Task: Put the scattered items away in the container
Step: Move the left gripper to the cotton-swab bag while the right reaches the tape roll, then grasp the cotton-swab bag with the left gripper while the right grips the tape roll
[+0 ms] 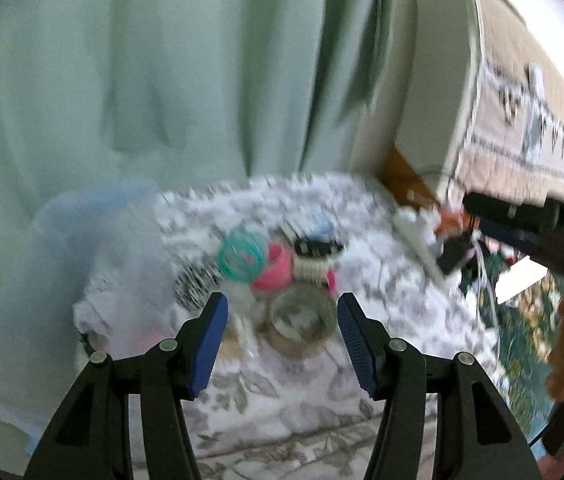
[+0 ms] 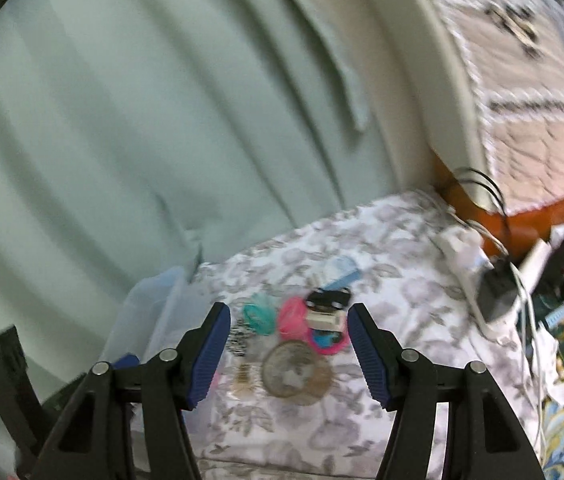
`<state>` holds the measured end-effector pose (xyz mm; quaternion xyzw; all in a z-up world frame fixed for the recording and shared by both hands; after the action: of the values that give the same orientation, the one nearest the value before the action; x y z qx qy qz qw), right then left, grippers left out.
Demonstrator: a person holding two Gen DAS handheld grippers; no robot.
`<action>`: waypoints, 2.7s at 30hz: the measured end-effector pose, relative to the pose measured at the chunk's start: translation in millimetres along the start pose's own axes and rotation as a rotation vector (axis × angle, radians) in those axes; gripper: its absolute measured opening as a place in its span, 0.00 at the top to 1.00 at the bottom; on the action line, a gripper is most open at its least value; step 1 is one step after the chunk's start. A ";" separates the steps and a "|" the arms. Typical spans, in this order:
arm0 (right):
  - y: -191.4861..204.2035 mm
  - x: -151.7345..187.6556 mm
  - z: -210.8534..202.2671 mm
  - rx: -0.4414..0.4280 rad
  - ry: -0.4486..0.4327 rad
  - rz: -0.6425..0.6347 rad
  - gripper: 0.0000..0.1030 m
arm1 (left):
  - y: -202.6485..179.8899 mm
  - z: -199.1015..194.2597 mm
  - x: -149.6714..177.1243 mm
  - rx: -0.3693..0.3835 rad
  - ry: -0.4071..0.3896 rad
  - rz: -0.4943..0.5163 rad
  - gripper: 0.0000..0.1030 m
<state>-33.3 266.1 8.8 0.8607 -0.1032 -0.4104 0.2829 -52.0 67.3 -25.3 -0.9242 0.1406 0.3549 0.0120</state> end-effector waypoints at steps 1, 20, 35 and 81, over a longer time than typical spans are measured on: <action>-6.1 1.6 1.5 0.008 0.008 0.012 0.37 | -3.9 7.3 3.9 -0.003 0.020 0.008 0.44; -49.1 61.8 119.3 0.081 0.355 0.047 0.37 | 24.4 117.8 45.8 -0.115 0.260 -0.056 0.39; -51.0 83.5 195.9 0.176 0.495 0.025 0.43 | 44.5 167.4 47.3 -0.134 0.319 -0.094 0.29; -107.9 68.3 140.2 0.183 0.403 0.115 0.93 | 51.4 181.4 42.2 -0.155 0.365 -0.172 0.36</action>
<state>-102.6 270.0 -167.7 0.9401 -0.1303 -0.2022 0.2415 -154.3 29.4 -184.8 -0.9799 0.0335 0.1892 -0.0543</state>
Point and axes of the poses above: each gripper's, at about its wrist camera, not at the fingertips, and z roughly the way its jaws point, y to its left, x to its underside, the point moved 2 cm from there along z, roughly the way its jaws point, and after that the axes turned 9 degrees about -x, right-handed, at the moved point
